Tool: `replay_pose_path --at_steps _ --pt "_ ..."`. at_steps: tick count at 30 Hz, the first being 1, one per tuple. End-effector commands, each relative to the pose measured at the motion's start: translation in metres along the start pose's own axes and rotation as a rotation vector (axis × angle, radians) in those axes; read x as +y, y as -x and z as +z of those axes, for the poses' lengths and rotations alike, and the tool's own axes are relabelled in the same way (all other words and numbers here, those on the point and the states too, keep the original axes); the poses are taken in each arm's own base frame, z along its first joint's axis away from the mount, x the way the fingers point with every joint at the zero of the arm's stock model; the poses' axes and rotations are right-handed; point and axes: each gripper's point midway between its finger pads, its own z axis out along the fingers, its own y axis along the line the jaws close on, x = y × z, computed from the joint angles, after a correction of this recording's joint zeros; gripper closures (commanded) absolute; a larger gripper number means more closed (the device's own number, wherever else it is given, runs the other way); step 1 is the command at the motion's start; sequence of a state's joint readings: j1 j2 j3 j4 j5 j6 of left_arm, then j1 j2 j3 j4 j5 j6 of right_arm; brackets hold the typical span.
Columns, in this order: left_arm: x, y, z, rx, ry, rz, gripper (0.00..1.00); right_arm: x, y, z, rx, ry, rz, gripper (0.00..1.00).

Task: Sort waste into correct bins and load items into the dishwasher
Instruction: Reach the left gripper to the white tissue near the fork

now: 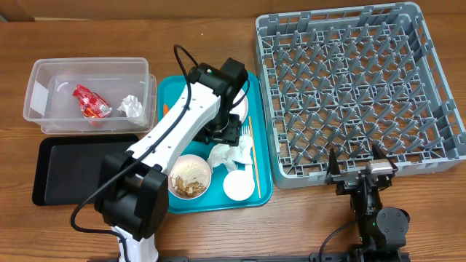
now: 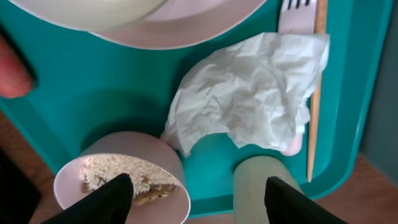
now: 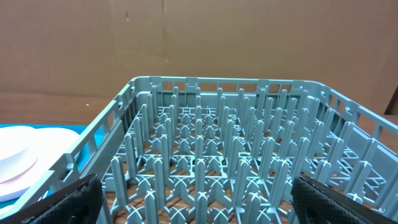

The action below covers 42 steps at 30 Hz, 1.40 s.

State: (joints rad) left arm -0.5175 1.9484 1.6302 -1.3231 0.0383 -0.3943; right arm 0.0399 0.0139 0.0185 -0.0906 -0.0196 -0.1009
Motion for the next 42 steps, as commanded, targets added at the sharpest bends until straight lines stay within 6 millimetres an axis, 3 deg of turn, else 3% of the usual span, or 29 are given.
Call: replay_pose_path --at_steps 1,16,28,38,42 --pt "-0.008 -0.007 0.011 0.024 -0.037 -0.019 0.25 0.0 -0.002 0.0 -0.005 -0.002 -0.001 0.0" --pt "-0.016 0.0 0.042 -0.019 -0.076 -0.007 0.28 0.0 -0.002 0.0 -0.005 -0.002 -0.001 0.0" --pt "-0.014 -0.002 0.074 -0.04 -0.086 -0.011 0.21 0.0 -0.002 0.0 -0.005 -0.002 -0.001 0.0" --pt "-0.015 0.001 0.075 -0.052 -0.091 -0.012 0.19 0.0 -0.002 0.0 -0.005 -0.002 -0.001 0.0" --pt "-0.015 0.001 0.075 -0.055 -0.092 -0.011 0.29 0.0 -0.002 0.0 -0.005 -0.002 -0.001 0.0"
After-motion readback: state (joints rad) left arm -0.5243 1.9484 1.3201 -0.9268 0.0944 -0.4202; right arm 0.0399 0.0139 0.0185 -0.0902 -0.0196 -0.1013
